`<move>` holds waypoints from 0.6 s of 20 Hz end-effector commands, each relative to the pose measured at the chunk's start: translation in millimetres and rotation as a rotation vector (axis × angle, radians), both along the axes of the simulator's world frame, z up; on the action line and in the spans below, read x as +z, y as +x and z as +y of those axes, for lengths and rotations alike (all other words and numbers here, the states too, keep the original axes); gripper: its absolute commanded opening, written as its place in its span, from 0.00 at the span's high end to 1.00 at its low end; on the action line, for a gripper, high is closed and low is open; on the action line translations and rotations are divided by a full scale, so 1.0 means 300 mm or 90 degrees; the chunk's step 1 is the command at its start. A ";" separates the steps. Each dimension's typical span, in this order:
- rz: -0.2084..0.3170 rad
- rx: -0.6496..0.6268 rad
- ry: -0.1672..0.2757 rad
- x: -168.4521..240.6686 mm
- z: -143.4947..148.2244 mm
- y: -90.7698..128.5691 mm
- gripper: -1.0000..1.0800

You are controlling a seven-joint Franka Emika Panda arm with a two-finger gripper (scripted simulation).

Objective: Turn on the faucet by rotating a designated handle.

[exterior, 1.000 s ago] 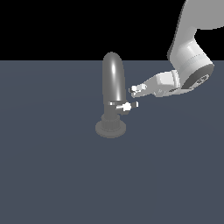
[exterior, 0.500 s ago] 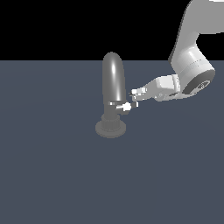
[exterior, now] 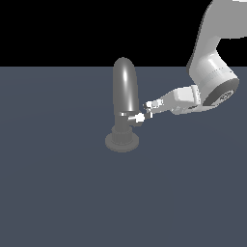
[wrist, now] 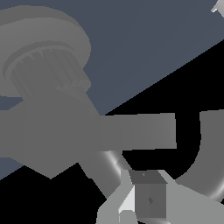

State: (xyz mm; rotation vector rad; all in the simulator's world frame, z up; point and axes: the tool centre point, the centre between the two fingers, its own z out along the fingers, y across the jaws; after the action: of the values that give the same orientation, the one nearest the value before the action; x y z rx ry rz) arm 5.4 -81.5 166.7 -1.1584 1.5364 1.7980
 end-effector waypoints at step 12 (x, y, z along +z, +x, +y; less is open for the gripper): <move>-0.017 0.002 -0.001 -0.081 -0.021 -0.071 1.00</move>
State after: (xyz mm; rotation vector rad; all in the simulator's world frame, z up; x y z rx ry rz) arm -11.8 -86.7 154.4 -1.1922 1.5137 1.7655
